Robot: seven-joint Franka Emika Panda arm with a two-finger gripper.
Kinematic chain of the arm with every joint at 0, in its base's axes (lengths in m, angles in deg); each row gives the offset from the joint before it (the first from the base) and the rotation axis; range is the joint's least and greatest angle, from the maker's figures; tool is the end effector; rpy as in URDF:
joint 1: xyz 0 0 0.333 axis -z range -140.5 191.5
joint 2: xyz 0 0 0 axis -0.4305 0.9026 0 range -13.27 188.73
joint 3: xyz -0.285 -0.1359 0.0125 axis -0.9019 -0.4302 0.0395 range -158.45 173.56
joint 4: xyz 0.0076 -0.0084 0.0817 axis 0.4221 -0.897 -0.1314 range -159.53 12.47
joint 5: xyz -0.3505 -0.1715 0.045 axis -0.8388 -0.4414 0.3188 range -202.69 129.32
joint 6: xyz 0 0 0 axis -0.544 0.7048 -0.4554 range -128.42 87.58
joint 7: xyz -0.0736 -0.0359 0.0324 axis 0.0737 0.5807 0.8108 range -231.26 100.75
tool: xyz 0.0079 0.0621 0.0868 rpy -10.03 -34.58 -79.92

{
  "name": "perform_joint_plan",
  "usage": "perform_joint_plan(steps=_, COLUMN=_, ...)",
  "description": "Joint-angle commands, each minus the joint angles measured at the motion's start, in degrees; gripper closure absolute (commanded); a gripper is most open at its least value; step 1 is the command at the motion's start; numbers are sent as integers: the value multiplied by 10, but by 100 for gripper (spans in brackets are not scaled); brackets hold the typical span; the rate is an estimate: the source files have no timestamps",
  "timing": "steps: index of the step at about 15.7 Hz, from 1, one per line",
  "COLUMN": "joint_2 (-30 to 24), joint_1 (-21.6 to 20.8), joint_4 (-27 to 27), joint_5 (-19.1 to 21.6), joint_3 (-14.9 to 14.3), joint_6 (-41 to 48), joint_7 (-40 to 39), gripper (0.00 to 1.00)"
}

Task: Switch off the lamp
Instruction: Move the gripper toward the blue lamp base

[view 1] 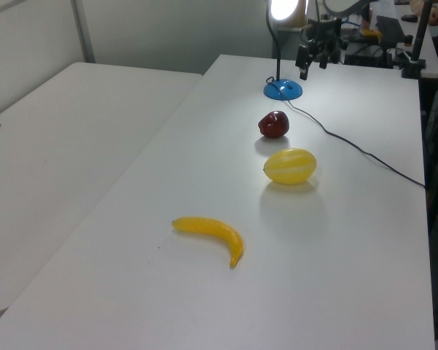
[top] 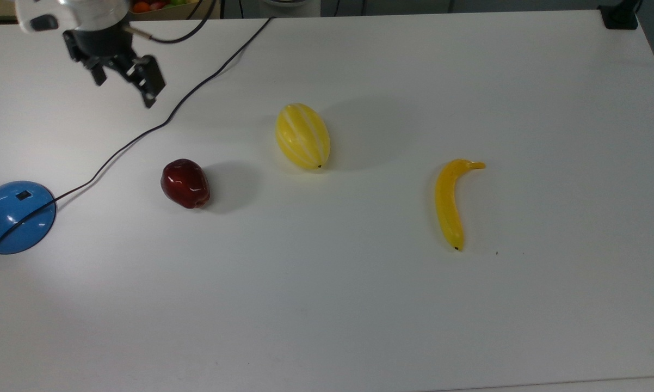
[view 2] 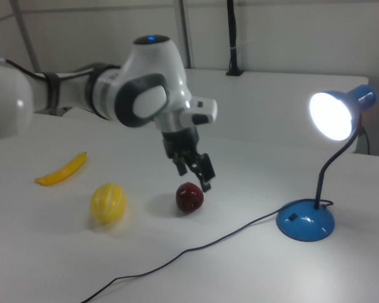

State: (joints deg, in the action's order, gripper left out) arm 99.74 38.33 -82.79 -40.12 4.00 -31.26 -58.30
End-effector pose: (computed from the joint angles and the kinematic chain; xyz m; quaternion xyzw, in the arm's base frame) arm 0.6081 -0.1795 0.4666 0.9798 -0.1886 0.0544 0.0383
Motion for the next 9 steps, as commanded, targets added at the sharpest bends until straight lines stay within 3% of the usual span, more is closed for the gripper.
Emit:
perform_joint_plan(steps=1, joint_2=55, joint_1=38, joint_4=19, joint_5=0, joint_3=0, joint_6=-92, joint_7=-6, gripper=5)
perform_joint_plan(steps=3, joint_2=78, joint_1=55, joint_4=31, joint_5=-1, joint_3=0, joint_6=-126, joint_7=-5, gripper=22)
perform_joint_plan(steps=6, joint_2=108, joint_1=71, joint_4=38, joint_5=5, joint_3=0, joint_6=-187, joint_7=-5, gripper=70)
perform_joint_plan(steps=7, joint_2=117, joint_1=77, joint_4=38, joint_5=7, joint_3=0, joint_6=-214, joint_7=1, gripper=81)
perform_joint_plan(steps=9, joint_2=140, joint_1=82, joint_4=38, joint_5=6, joint_3=0, joint_6=-265, joint_7=35, gripper=87)
